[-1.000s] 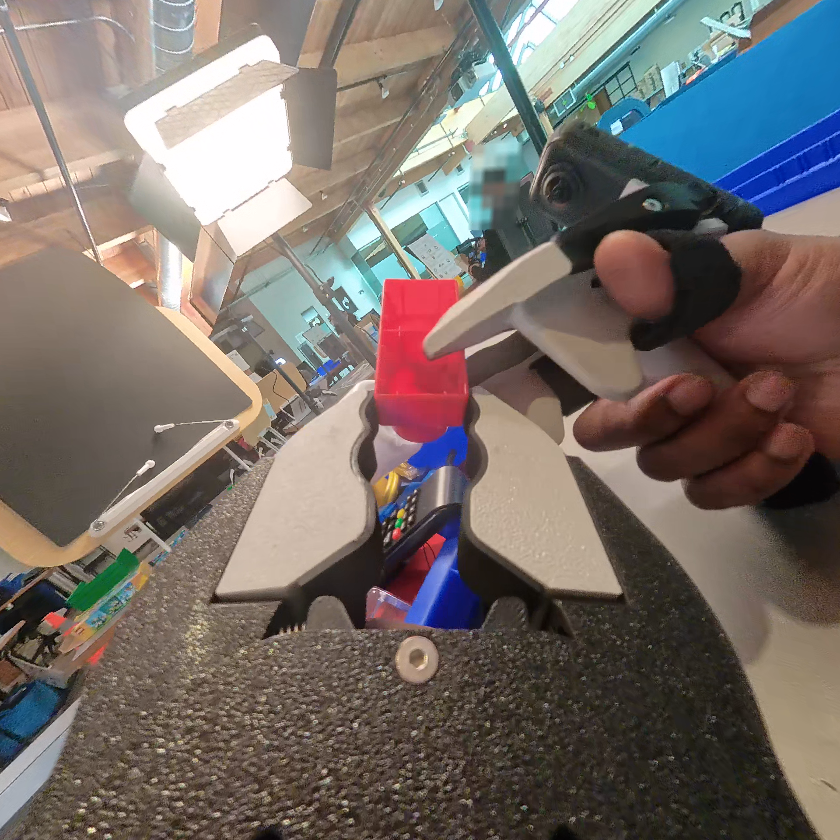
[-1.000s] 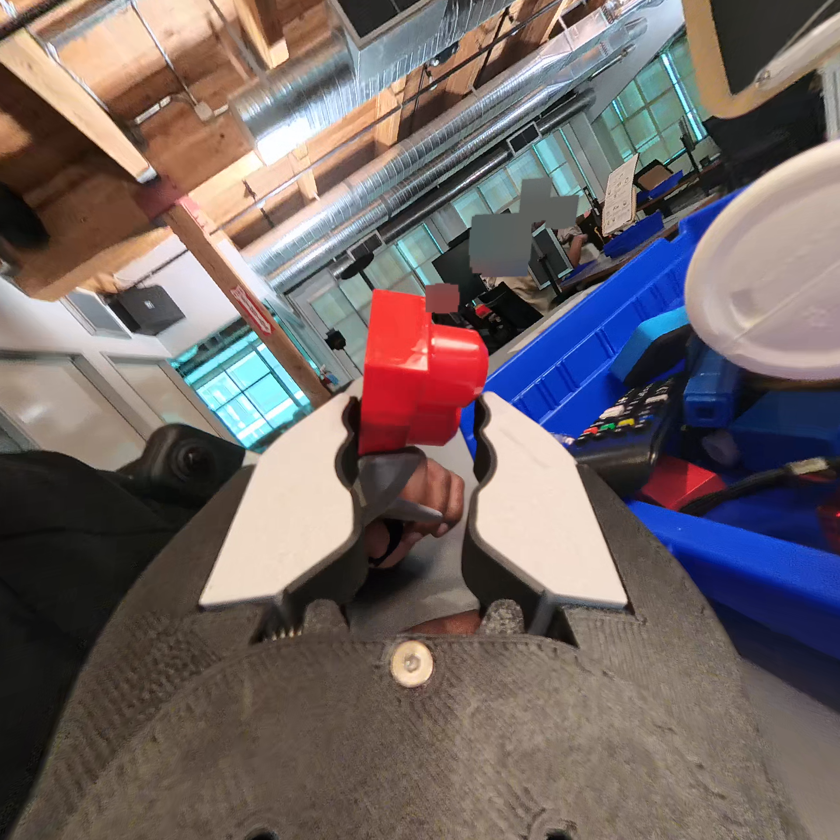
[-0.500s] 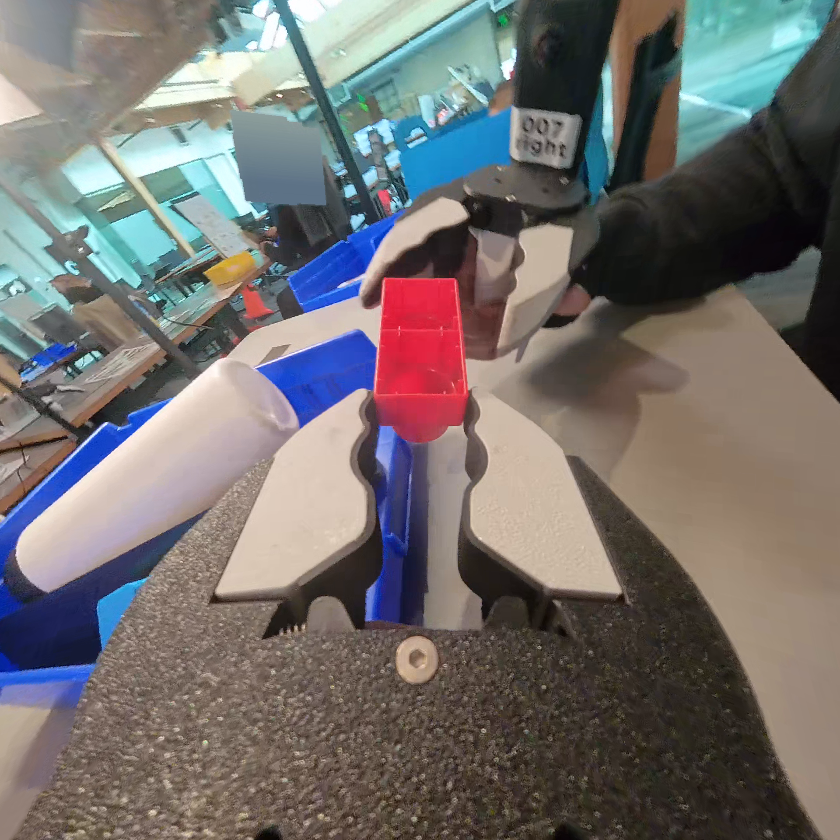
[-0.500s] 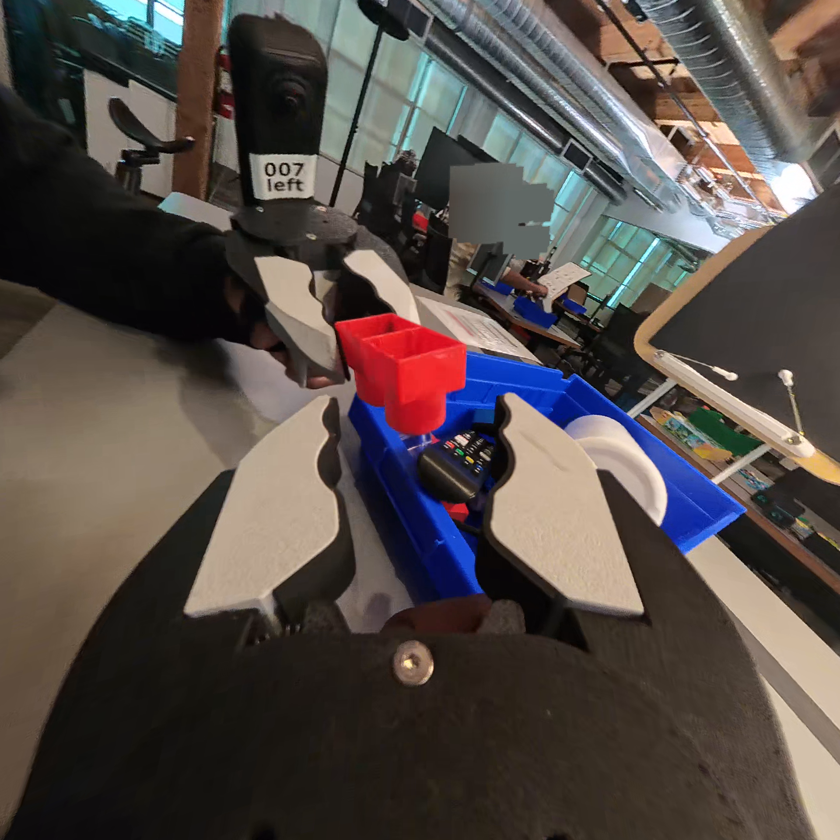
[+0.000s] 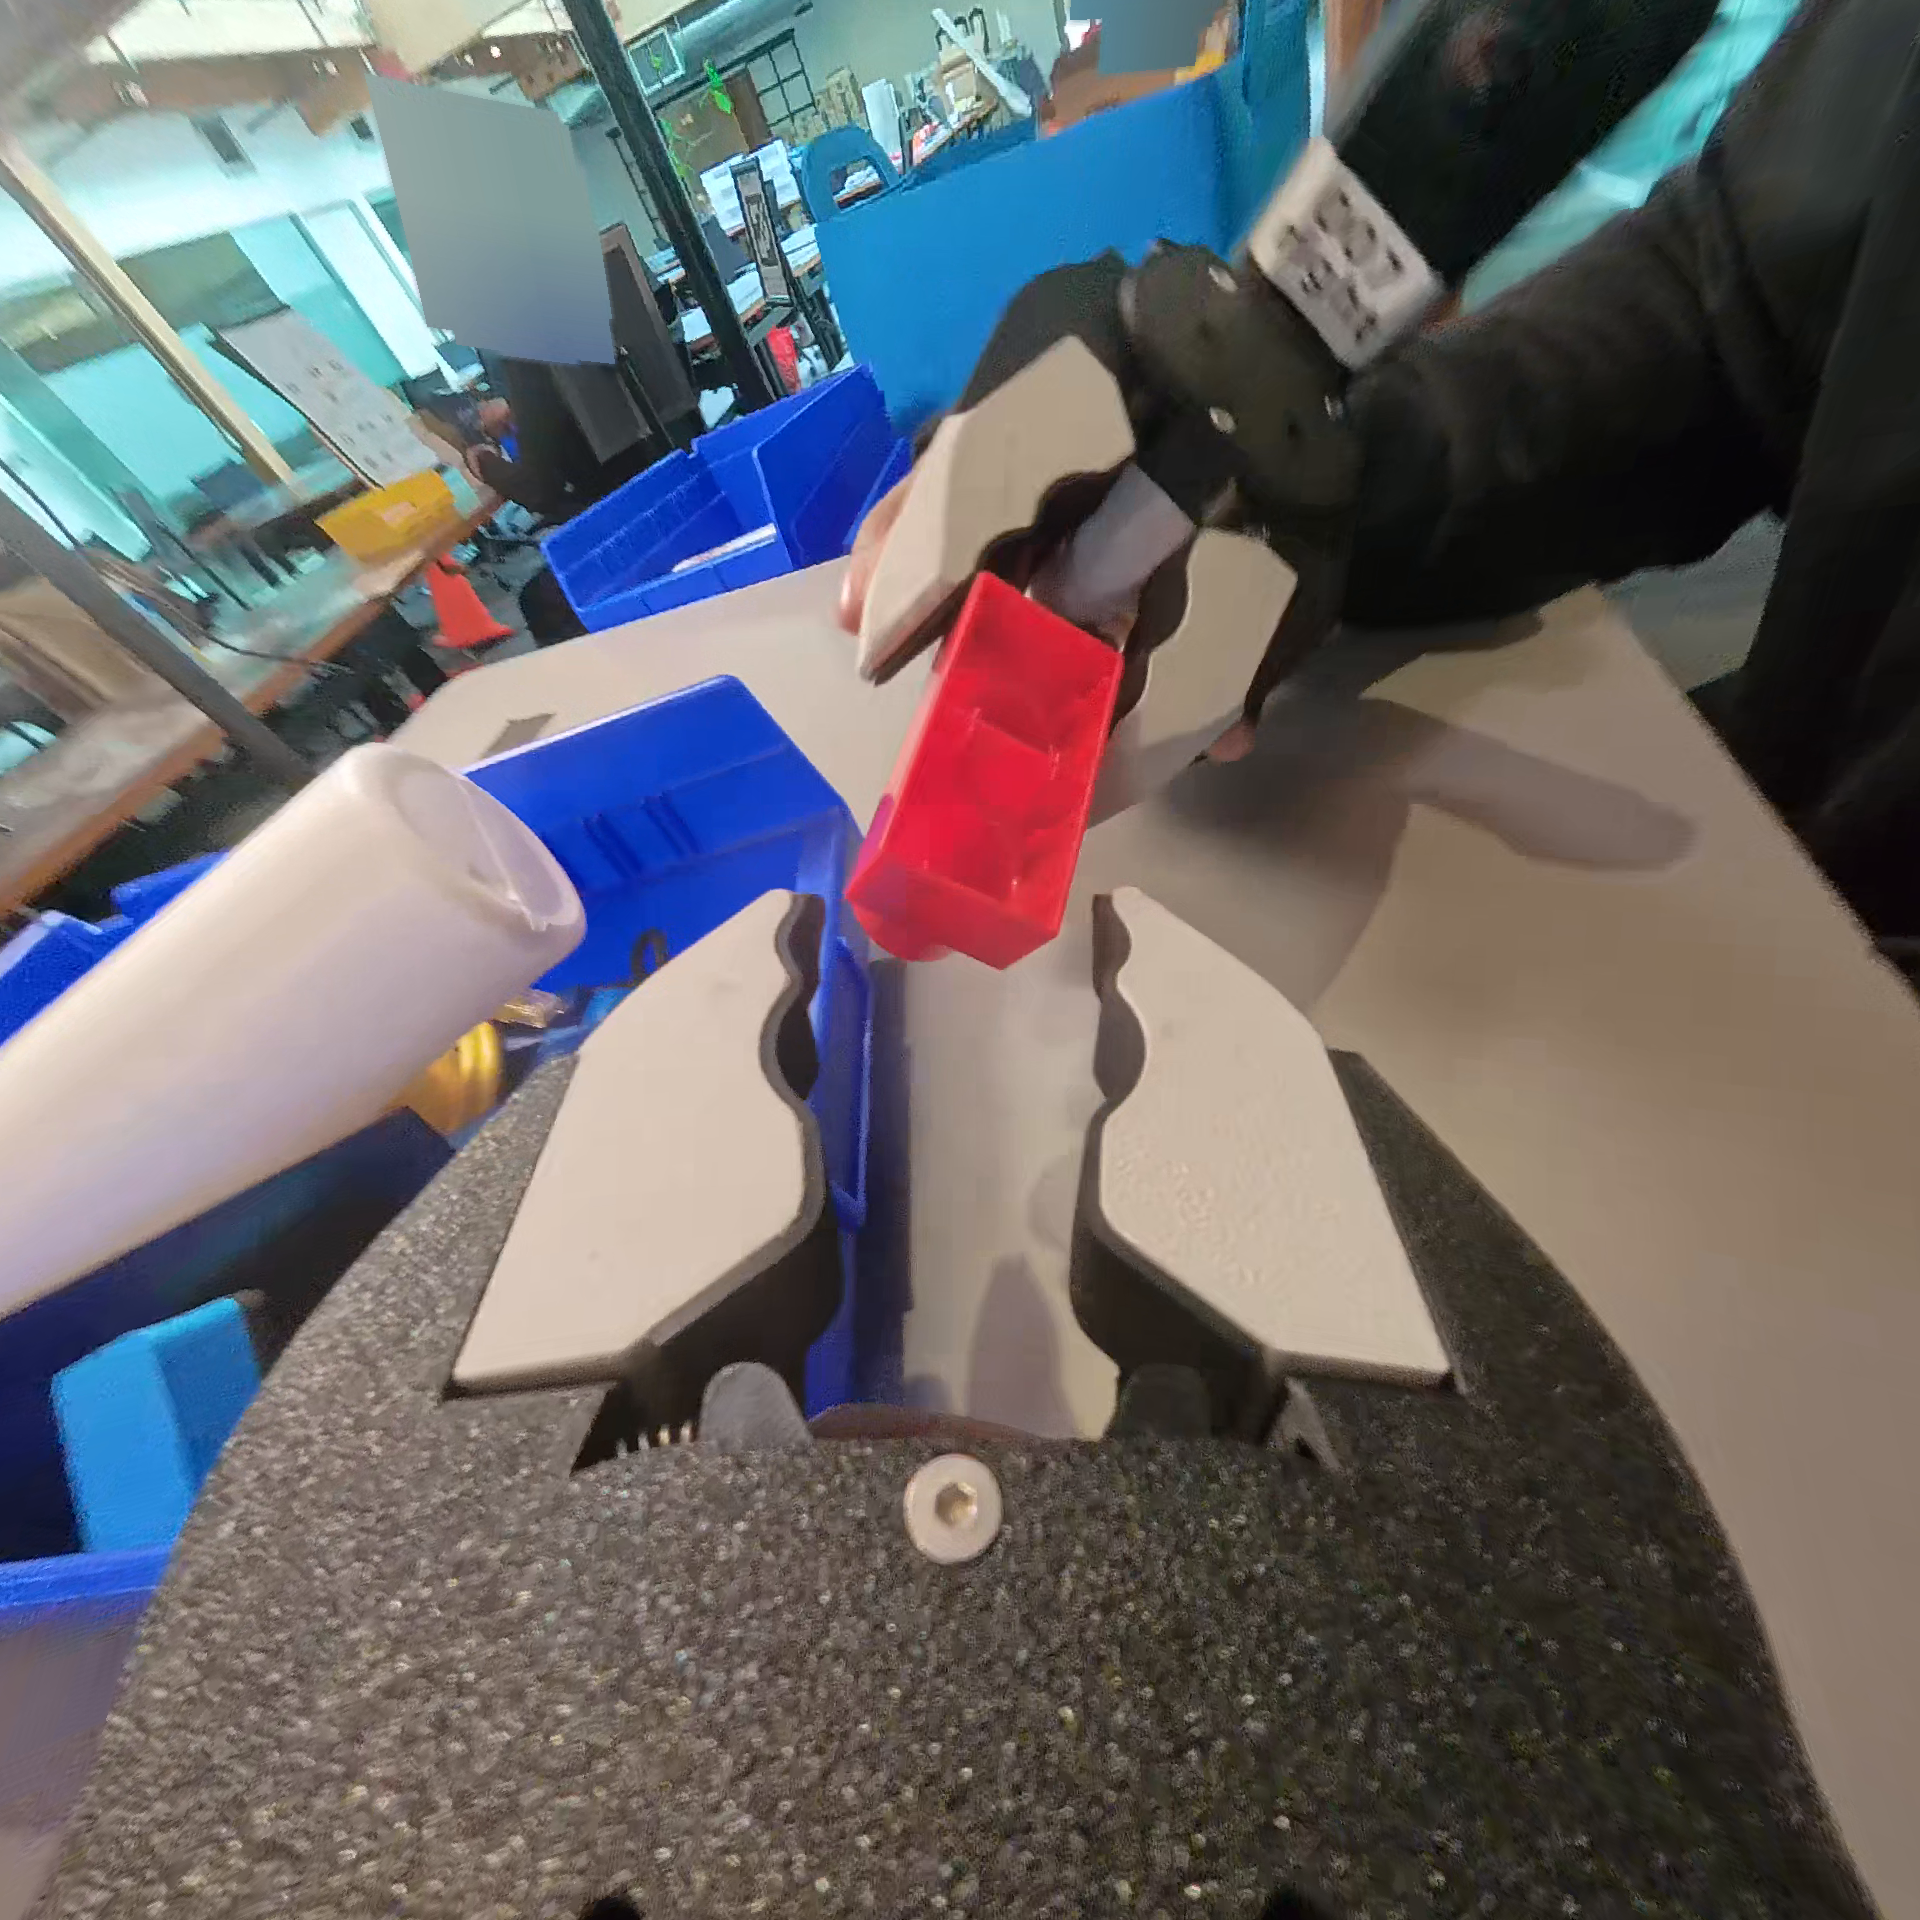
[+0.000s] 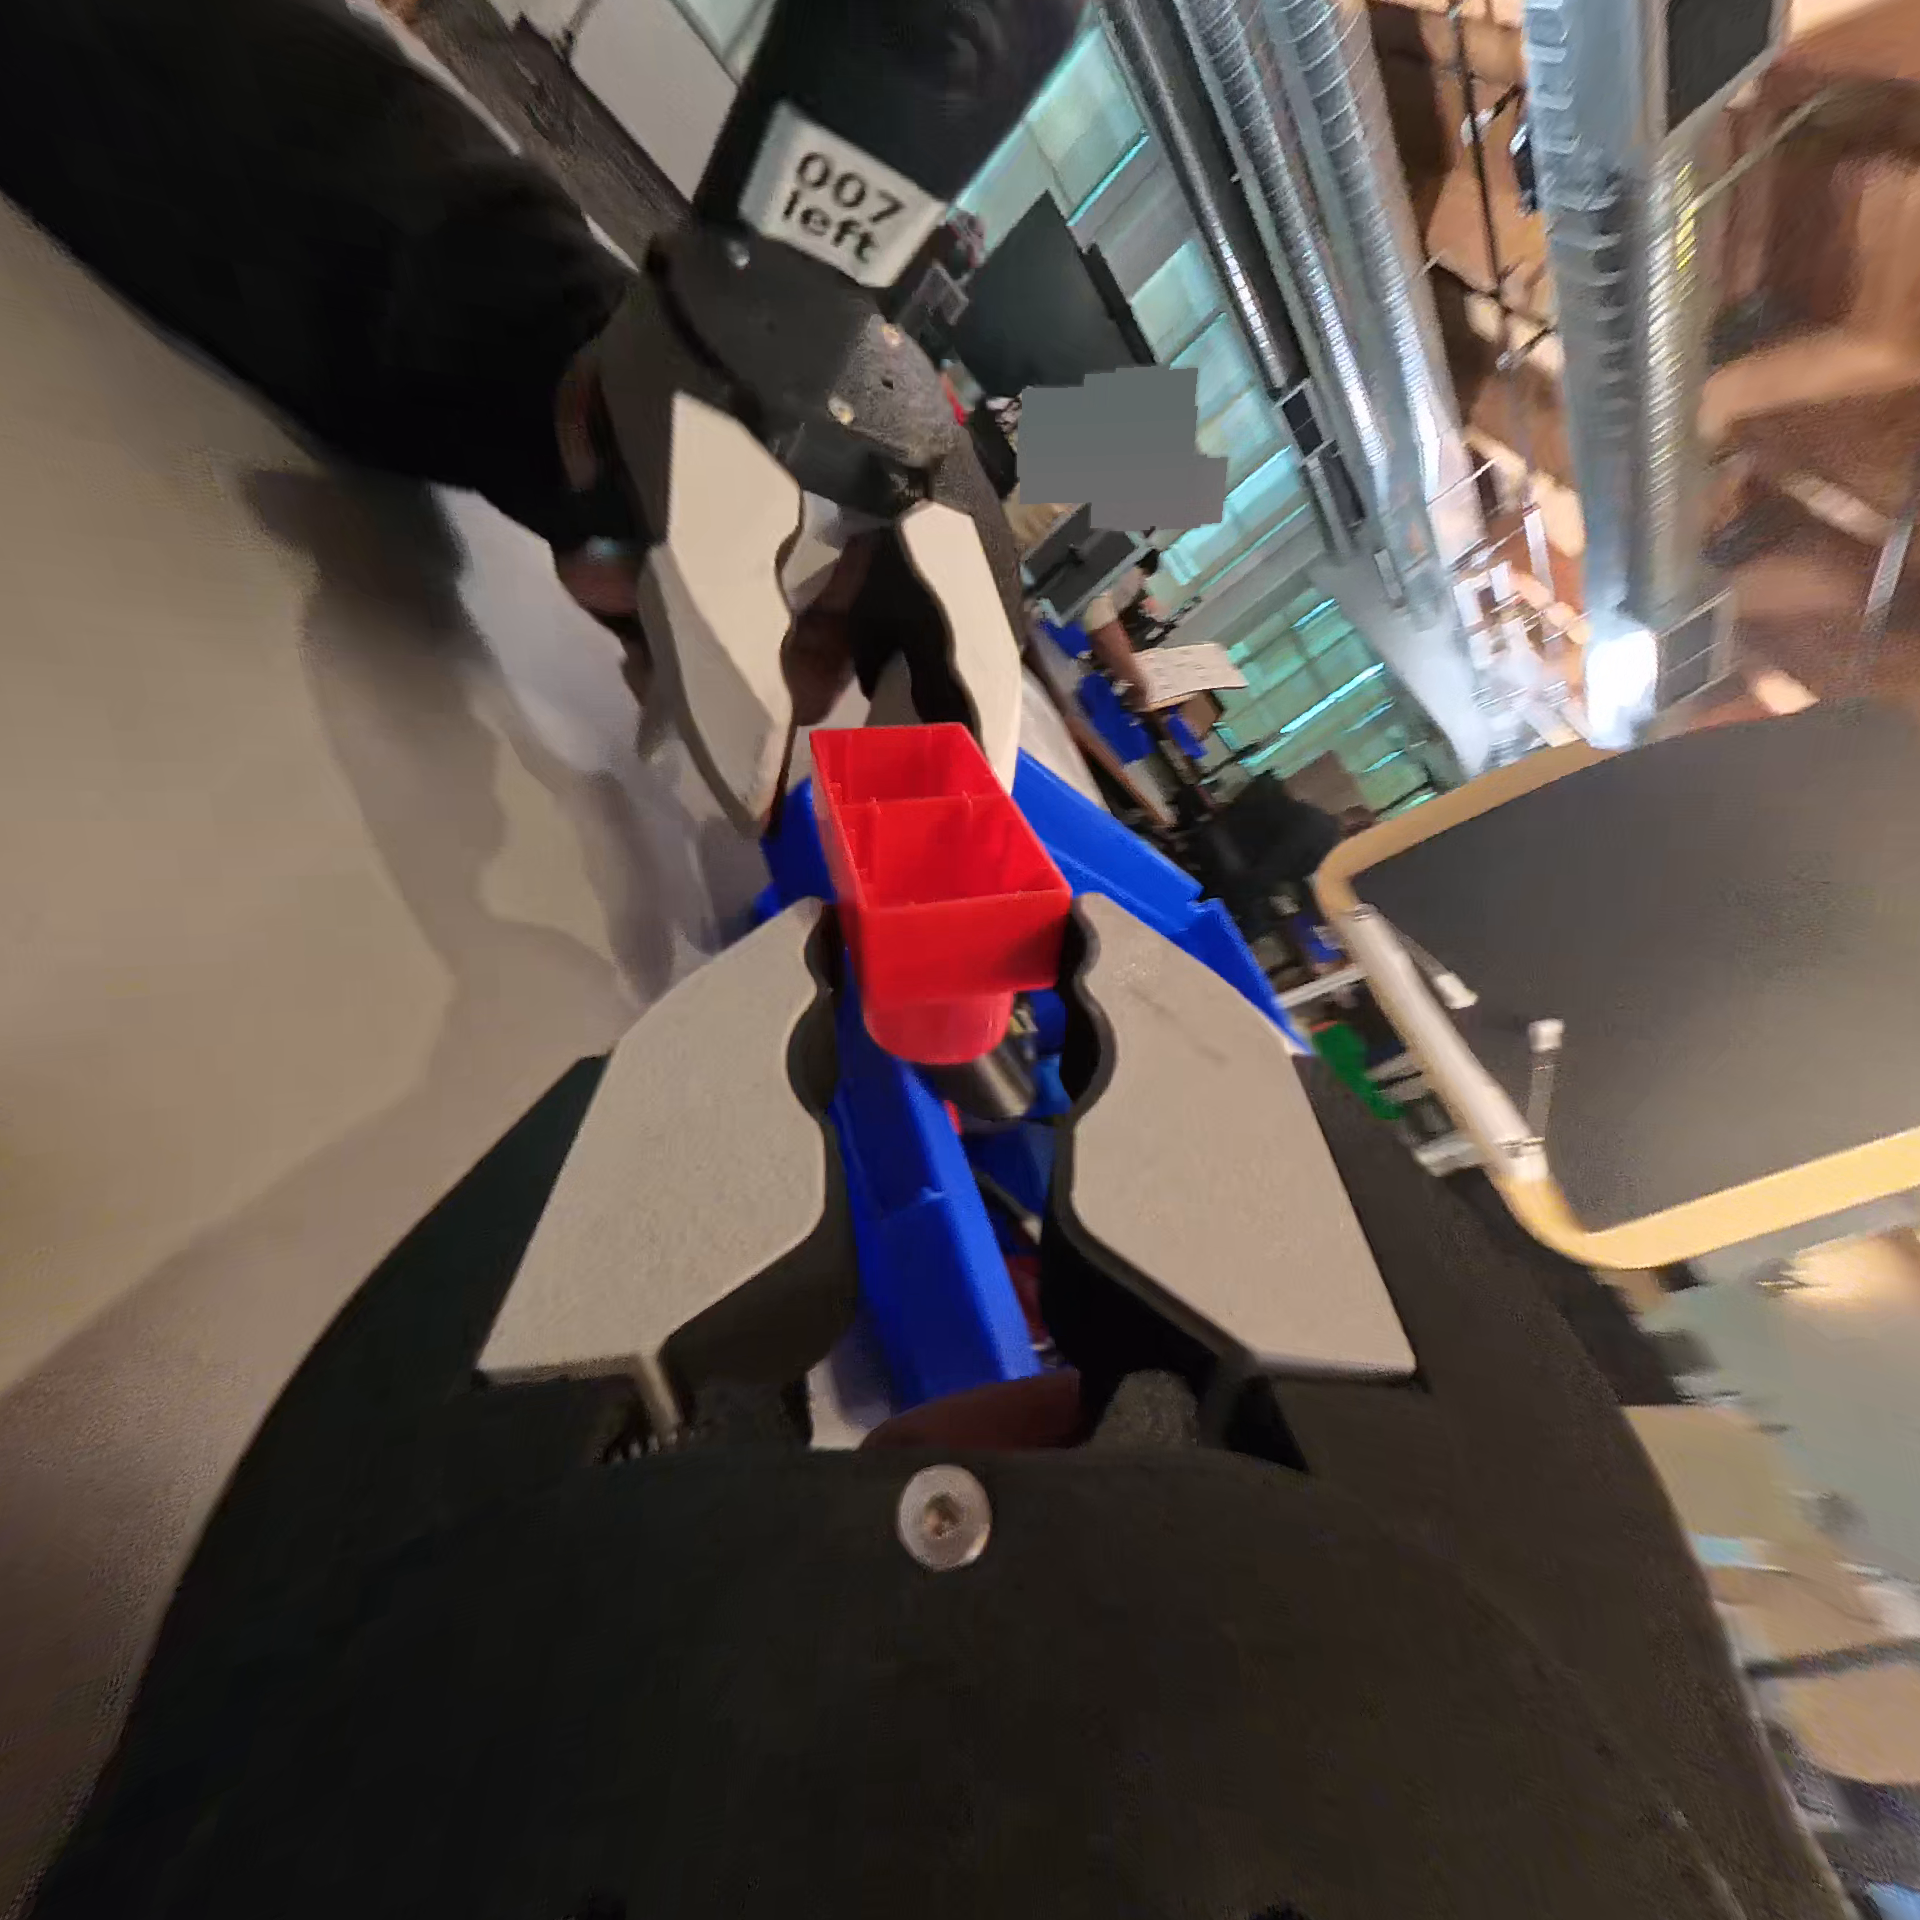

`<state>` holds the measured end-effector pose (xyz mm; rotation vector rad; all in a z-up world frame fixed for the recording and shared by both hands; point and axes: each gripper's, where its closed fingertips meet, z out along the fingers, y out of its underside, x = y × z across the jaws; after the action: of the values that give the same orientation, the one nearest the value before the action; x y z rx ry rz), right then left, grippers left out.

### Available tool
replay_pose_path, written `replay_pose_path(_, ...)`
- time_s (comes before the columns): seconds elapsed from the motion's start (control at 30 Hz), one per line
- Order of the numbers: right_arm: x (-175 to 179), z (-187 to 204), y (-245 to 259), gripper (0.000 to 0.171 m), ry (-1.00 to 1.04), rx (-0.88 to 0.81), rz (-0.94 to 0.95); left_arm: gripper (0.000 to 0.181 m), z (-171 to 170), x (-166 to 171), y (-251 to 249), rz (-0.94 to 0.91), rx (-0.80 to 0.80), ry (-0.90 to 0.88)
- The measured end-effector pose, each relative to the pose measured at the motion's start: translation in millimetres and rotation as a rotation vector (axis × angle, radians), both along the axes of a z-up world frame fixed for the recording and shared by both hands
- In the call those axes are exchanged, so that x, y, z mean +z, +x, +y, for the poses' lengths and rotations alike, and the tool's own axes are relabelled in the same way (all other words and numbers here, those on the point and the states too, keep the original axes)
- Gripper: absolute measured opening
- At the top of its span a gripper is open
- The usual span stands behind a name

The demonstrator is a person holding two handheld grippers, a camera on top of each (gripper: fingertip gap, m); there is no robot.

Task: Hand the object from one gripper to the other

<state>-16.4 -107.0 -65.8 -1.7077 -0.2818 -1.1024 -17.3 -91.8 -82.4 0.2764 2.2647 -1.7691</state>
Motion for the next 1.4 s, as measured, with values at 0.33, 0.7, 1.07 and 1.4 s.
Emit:
replay_pose_path(0.33, 8.1, 15.1, -26.7, 0.039, -0.132, -0.062, -0.516, 0.064, 2.0, 8.3, -21.5, 0.568, -0.221, -0.058)
replay_pose_path(0.7, -1.3, 16.3, -17.1, 0.049, 0.013, -0.013, -0.117, 0.046, -1.0, 6.2, -20.9, 0.213, -0.163, -0.064)
replay_pose_path(1.07, -6.5, 15.7, -17.0, 0.061, 0.223, 0.16, 0.392, 0.046, -3.9, 1.4, -20.4, -0.273, -0.086, -0.033)
replay_pose_path(1.4, -1.5, 15.2, -21.1, 0.041, 0.162, 0.13, 0.174, 0.06, -2.3, -5.2, -21.5, 0.008, -0.125, 0.014)
